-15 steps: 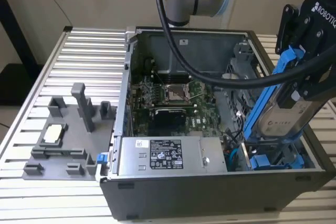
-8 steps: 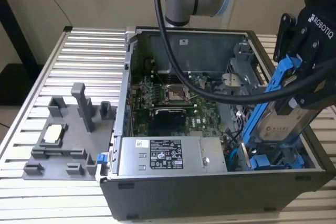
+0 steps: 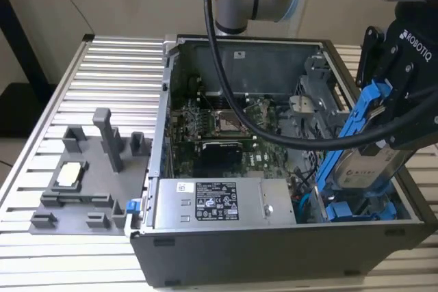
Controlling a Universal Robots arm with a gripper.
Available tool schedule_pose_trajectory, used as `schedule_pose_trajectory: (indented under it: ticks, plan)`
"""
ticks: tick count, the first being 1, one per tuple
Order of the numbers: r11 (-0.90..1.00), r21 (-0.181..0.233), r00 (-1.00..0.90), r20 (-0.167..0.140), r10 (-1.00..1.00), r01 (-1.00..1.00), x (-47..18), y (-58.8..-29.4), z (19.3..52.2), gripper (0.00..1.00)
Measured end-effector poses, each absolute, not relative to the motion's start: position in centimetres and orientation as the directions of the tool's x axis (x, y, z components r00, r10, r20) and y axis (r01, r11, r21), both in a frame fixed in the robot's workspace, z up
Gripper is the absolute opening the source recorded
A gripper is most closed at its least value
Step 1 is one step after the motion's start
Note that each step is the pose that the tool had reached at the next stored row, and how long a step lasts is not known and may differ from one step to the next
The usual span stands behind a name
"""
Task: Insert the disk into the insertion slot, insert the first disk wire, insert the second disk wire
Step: 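Insert the disk into the insertion slot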
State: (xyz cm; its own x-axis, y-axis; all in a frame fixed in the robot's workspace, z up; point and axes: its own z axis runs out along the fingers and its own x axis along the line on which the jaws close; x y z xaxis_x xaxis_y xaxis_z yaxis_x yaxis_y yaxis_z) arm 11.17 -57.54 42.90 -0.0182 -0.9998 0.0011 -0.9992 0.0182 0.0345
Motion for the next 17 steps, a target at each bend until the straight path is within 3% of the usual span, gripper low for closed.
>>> schedule_pose_trajectory:
  ticks: [17]
  plan:
    - [0.018,0.034,-0.018,0.001,-1.0,-0.999,12.4,-57.5,41.5,0.33]
